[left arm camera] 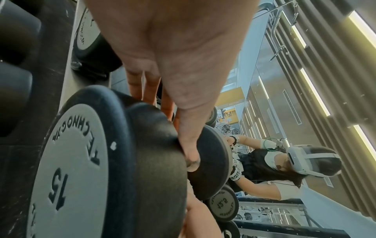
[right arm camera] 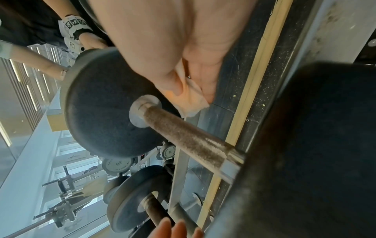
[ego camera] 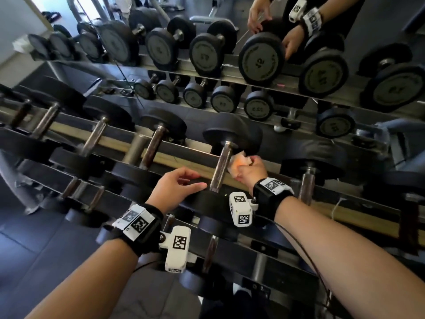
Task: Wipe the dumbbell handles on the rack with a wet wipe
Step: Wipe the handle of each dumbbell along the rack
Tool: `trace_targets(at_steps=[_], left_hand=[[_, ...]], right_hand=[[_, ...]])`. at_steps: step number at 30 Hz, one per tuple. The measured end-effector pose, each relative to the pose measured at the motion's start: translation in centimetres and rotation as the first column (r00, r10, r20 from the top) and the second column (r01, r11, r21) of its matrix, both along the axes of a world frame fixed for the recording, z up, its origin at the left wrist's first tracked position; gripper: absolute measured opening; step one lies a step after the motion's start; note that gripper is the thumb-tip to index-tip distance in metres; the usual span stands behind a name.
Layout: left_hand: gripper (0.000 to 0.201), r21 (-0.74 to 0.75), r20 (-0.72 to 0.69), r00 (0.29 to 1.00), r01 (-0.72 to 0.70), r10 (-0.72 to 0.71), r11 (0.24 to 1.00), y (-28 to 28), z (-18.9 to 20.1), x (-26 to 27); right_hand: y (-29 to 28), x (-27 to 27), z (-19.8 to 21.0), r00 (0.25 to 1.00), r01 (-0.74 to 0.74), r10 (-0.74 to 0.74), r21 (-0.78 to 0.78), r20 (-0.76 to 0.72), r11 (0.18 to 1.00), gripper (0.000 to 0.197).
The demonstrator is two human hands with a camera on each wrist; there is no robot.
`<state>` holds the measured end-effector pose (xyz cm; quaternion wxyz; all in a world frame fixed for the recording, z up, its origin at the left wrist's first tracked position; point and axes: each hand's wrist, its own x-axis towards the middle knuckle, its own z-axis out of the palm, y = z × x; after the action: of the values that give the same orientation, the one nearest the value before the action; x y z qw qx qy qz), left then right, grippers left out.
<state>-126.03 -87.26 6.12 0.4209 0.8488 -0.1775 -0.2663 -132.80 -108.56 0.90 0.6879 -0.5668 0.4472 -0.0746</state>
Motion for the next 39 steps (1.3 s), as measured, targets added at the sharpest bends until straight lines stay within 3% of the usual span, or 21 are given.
trace_targets(at_steps=[5, 11, 17, 22, 26, 30, 33, 37, 39], left_hand=[[0.051, -0.041, -0.05, 0.999, -0.014, 0.012, 0.999, 0.3, -0.3, -0.3], [0.048, -0.081, -0.083, 0.996, -0.04, 0.033, 0.996, 0.6, -0.5, -0.6], [0.048, -0.097, -0.101, 0.994, -0.057, 0.047, 0.994, 0.5, -0.4, -0.6], [0.038, -0.06, -0.099, 0.994, -0.05, 0.044, 0.997, 0.4, 0.0, -0.5], [0.032, -0.009, -0.086, 0.996, -0.029, 0.028, 1.0, 0.3, 0.2, -0.1], [0.031, 0.028, -0.066, 0.998, -0.001, 0.003, 1.0, 0.3, 0.3, 0.2], [0.027, 0.05, -0.062, 0.998, 0.028, -0.025, 0.998, 0.3, 0.5, 0.1], [0.026, 0.077, -0.057, 0.998, 0.035, -0.031, 0.996, 0.4, 0.7, 0.0], [0.028, 0.085, -0.051, 0.998, 0.034, -0.029, 0.996, 0.3, 0.8, 0.1]], right_hand=[[0.4, 0.3, -0.1, 0.992, -0.023, 0.013, 0.079, 0.124, 0.997, 0.03], [1.7, -0.7, 0.0, 0.971, -0.066, 0.032, 0.139, 0.237, 0.988, 0.034], [0.7, -3.8, 0.5, 0.898, -0.416, 0.407, 0.017, 0.167, 0.909, 0.019], [-1.5, -1.5, 0.9, 0.953, -0.253, 0.272, -0.139, 0.133, 0.957, 0.045], [0.9, -1.0, 0.2, 0.948, -0.275, 0.298, -0.186, 0.111, 0.943, 0.034], [2.4, -3.8, -0.4, 0.864, -0.474, 0.503, -0.325, 0.009, 0.819, 0.029], [1.1, -4.1, 1.4, 0.794, -0.594, 0.608, -0.192, 0.018, 0.781, 0.021], [-1.6, -1.9, 2.5, 0.925, -0.359, 0.378, -0.26, 0.026, 0.896, 0.028], [-0.8, -0.9, 2.1, 0.935, -0.337, 0.355, -0.272, 0.019, 0.901, 0.027]])
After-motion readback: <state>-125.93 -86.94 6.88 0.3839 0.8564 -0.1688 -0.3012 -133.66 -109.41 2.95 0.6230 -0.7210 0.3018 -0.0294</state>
